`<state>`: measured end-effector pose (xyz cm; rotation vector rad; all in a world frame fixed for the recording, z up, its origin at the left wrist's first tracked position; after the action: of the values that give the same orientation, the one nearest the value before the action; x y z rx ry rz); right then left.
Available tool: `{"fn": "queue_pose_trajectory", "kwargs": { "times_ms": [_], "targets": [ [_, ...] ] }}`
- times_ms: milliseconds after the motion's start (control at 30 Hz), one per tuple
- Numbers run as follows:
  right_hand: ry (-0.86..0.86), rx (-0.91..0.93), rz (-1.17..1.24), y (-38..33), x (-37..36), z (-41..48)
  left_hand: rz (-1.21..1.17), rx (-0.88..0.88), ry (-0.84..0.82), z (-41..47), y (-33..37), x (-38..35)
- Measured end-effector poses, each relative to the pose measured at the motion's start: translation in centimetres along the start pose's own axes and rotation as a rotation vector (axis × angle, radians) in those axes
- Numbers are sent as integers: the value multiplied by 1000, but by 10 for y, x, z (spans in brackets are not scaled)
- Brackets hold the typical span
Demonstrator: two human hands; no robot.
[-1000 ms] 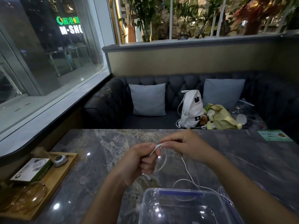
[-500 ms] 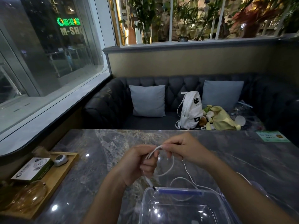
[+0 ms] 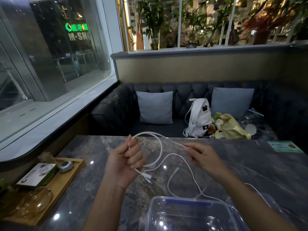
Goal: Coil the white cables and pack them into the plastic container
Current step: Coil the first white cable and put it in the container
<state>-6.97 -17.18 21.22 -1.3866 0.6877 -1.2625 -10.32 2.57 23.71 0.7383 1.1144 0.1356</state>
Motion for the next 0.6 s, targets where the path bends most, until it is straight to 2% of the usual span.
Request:
{"fn": "queue_pose_trajectory", "kwargs": {
  "times_ms": [33, 100, 133, 200, 267, 333, 433, 600],
  "targets": [
    [60, 45, -65, -2, 3, -3, -15, -66, 47, -1, 7, 5],
    [133, 192, -380, -11, 5, -9, -62, -170, 121, -2, 16, 13],
    [78, 227, -606, -12, -4, -11, -75, -202, 147, -2, 18, 15],
    [-100, 160, -1034, -9, -26, -12, -46, -213, 193, -2, 18, 18],
    [-282, 116, -1234, -10, -45, -13, 44, -180, 229, -1, 13, 19],
    [-432, 147, -1281, -24, -63, -17, 176, -141, 256, 1, 6, 19],
    [-517, 285, -1209, -54, -79, -28, 397, -96, 288, 1, -5, 19],
    [-454, 420, -959, -107, -81, -36, 642, 93, 244, -4, -28, 7]
  ]
}}
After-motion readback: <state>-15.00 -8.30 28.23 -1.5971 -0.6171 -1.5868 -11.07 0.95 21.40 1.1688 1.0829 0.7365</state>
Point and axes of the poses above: each hand's wrist, its own z-axis towards the middle knuckle, its own x-axis out of the back of the hand, y = z × x, the point moved 7 cm from there along z, towards the middle knuckle, and after that the axes turned 9 degrees about -y, right-handed, at the moved point
